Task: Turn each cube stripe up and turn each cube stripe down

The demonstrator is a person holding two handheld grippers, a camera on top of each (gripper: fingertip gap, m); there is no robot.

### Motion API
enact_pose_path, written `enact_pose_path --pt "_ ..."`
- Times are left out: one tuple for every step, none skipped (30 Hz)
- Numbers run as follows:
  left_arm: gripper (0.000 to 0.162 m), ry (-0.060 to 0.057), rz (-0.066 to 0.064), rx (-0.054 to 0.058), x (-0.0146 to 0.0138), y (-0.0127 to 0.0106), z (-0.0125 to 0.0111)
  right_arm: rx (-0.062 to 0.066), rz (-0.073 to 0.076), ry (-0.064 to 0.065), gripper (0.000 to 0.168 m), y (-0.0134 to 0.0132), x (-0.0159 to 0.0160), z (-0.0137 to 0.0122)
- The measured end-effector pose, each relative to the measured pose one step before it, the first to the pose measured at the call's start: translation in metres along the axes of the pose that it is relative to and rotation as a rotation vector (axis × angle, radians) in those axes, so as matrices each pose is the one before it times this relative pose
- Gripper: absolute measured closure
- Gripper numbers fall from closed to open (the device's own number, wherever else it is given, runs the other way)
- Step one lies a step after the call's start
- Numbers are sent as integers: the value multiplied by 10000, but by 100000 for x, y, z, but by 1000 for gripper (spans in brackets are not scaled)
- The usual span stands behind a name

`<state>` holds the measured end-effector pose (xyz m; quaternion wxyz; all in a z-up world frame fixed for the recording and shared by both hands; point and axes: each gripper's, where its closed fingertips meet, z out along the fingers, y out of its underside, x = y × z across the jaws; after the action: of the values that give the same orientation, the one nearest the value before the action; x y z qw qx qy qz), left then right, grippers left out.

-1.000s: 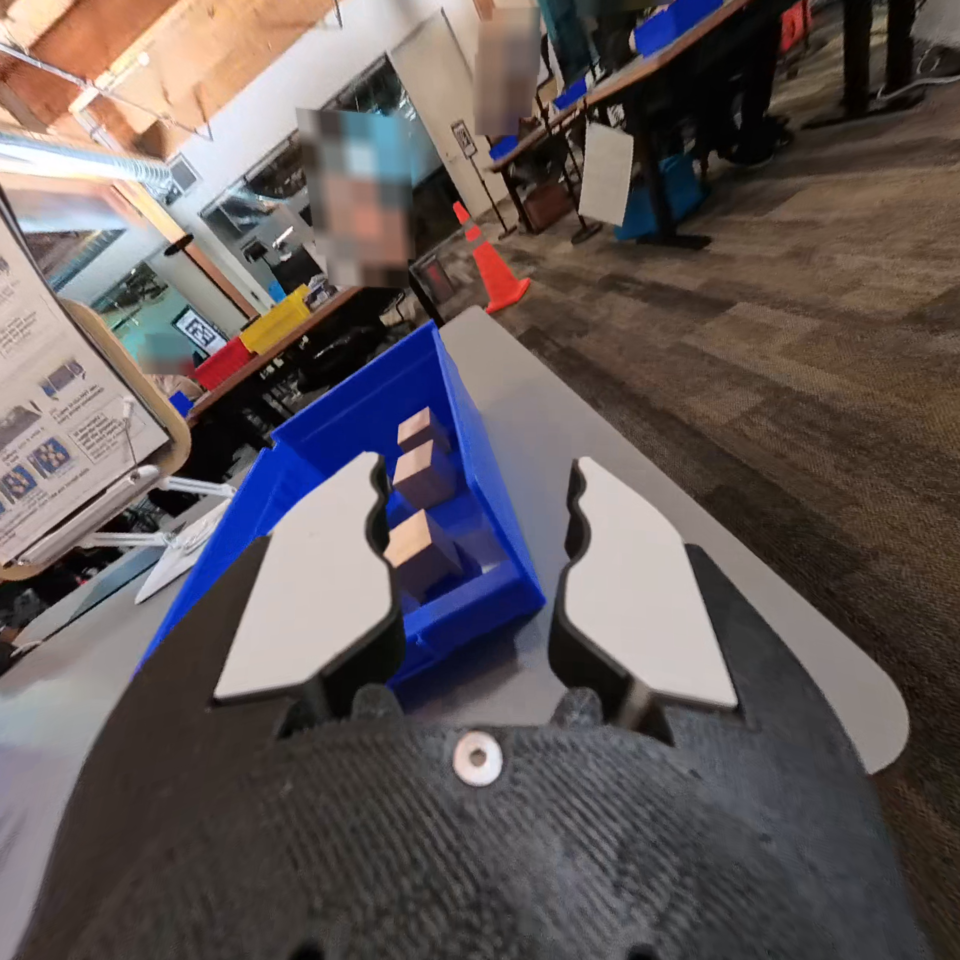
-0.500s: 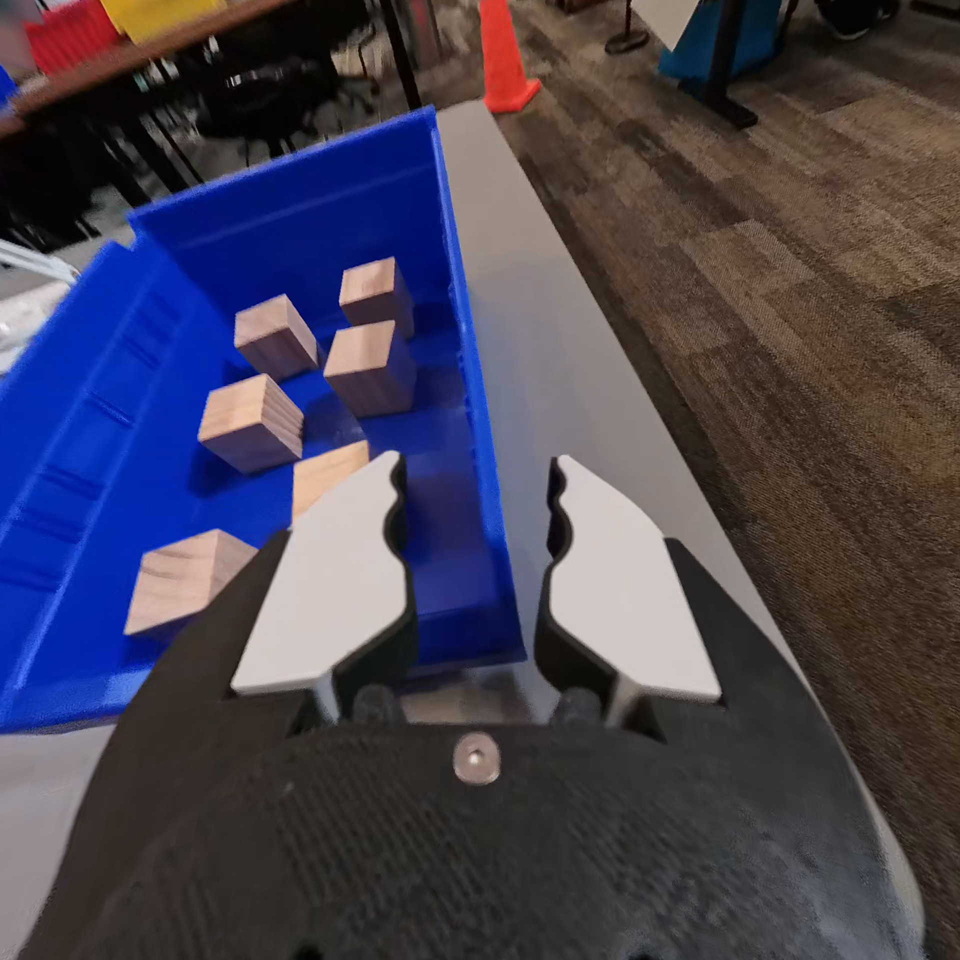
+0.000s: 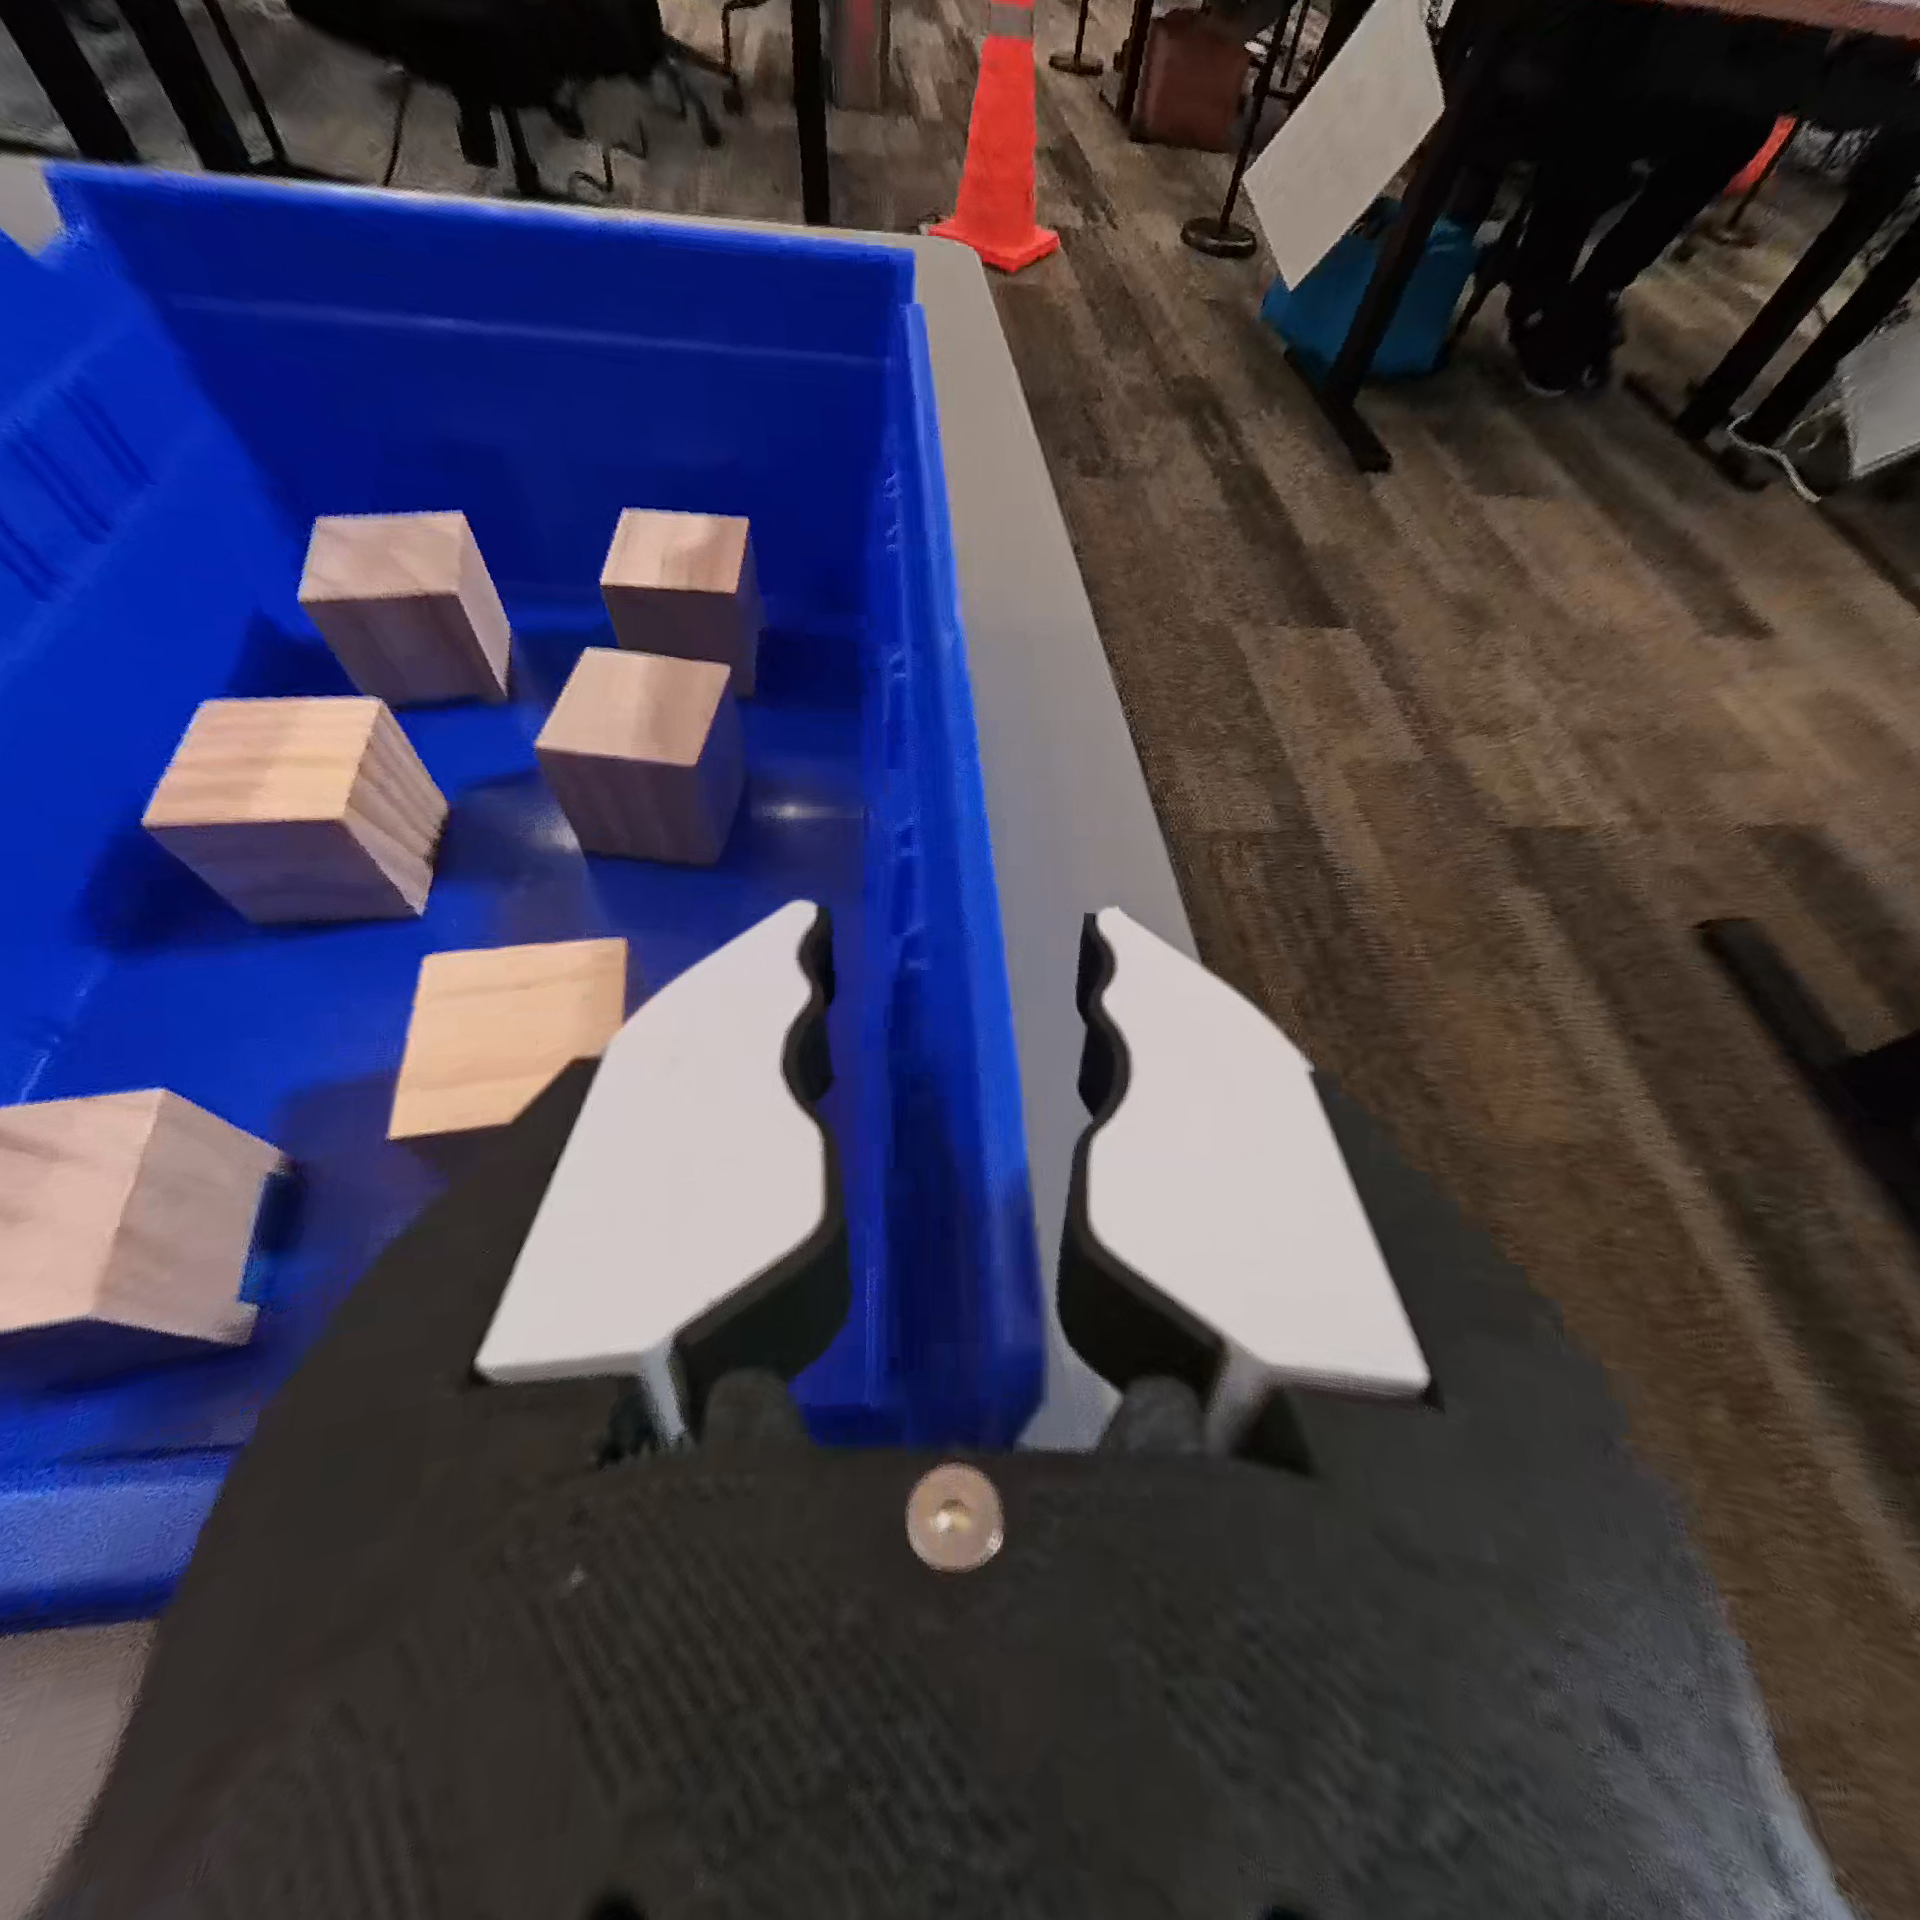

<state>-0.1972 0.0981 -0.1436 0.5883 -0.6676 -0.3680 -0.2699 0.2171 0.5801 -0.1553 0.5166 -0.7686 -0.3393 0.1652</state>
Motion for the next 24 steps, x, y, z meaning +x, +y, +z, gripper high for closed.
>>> enact_pose_path --pt "128 27 -48 -29 2 44 52 20 -113 -77 117 173 -231 327" --pt "128 32 -71 -3 13 12 12 173 175 -34 115 -142 -35 161" --pt "128 30 -76 18 -2 -8 -21 129 366 -133 119 -149 -28 64" --pt "128 27 -70 29 -17 -45 -34 -42 450 -183 125 21 -29 30" --pt "128 20 -57 33 -15 -54 -44 -157 452 -191 132 182 -52 53" --pt "128 9 -50 30 -40 -59 -46 -226 352 -197 134 350 -79 97" --pt "128 10 -48 25 -39 -53 -40 -329 118 -103 136 653 13 210" --pt "128 14 -45 24 -20 -49 -33 -432 -139 62 136 893 200 295" --pt "128 11 -39 23 -2 -29 -28 -413 -87 215 139 697 307 257" --pt "128 2 -26 16 -1 -23 -36 -133 -3 138 147 153 170 107" --pt "128 -10 -8 1 -6 7 -20 22 50 -29 150 -50 -33 -30" --pt "128 -19 15 -12 -15 13 -22 -44 371 -290 155 45 -252 -36" --pt "128 -35 29 -10 -41 19 -22 -55 790 -572 161 17 -452 -71" --pt "128 -43 29 -7 -51 -7 -10 21 753 -381 163 -43 -150 -72" --pt "128 -38 28 -8 -59 -10 -8 19 10 -10 163 61 107 -37" --pt "128 -43 26 -11 -72 1 -9 0 -98 67 163 -27 -3 -81" --pt "128 -47 11 -14 -79 15 12 -27 22 72 163 -125 -82 -126" --pt "128 -22 5 -2 -28 -12 8 19 5 65 163 -234 -133 -180" --pt "128 -1 16 8 8 1 12 120 62 -19 164 -340 -242 -209" --pt "128 -16 22 -4 -1 10 31 64 41 -37 163 -248 -281 -167" --pt "128 -18 38 -17 4 14 39 -67 3 -1 163 -59 -254 -66" --pt "128 -16 53 -22 17 31 41 -68 37 -52 163 1 -317 19" --pt "129 9 73 -28 73 39 40 -83 30 -64 164 89 -343 85" --pt "131 57 92 -61 152 75 61 -94 56 -74 164 130 -352 121"
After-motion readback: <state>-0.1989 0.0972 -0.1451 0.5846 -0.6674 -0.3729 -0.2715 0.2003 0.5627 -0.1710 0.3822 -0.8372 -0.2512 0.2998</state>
